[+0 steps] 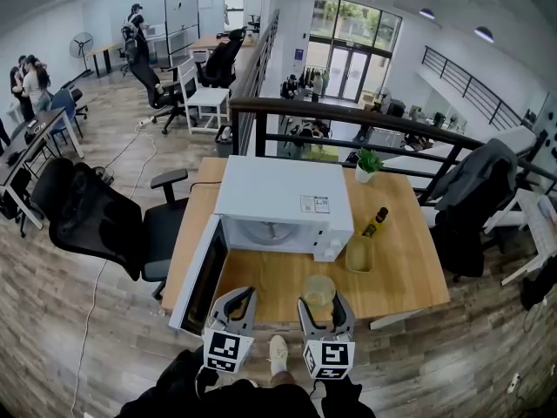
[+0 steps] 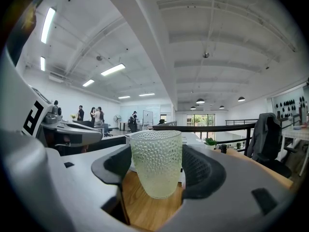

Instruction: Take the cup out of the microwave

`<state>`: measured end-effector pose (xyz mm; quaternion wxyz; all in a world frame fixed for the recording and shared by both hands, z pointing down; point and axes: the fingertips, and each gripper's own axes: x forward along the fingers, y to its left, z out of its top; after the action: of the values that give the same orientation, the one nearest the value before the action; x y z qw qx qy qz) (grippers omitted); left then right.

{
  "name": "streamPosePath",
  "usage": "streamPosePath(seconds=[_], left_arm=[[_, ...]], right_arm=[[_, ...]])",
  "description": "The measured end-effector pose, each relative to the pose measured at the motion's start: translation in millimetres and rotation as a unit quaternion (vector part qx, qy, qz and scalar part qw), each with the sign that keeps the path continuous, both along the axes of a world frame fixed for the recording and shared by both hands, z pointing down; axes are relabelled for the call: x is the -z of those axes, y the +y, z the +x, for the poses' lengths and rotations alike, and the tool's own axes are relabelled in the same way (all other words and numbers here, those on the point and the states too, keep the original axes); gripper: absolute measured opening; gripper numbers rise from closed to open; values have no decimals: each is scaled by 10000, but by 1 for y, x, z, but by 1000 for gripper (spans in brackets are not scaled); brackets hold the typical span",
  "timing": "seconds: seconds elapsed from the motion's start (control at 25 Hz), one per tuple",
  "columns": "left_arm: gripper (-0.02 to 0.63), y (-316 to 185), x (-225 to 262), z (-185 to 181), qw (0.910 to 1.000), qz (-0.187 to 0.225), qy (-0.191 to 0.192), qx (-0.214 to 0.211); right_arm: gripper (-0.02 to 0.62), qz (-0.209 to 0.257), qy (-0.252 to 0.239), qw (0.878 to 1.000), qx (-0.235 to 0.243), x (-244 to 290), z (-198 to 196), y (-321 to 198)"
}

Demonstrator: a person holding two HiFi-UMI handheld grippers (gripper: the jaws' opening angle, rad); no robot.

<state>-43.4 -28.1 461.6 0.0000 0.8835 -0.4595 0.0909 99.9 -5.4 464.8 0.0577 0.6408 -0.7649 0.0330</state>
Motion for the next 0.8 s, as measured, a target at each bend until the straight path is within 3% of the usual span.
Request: streamPosePath(seconds=[0.8], left_arm=[[25,-6,-6,8,10000,-80,-42,-1]], right_arm=[[342,-49,-37,10000,52,-5,7,-7]])
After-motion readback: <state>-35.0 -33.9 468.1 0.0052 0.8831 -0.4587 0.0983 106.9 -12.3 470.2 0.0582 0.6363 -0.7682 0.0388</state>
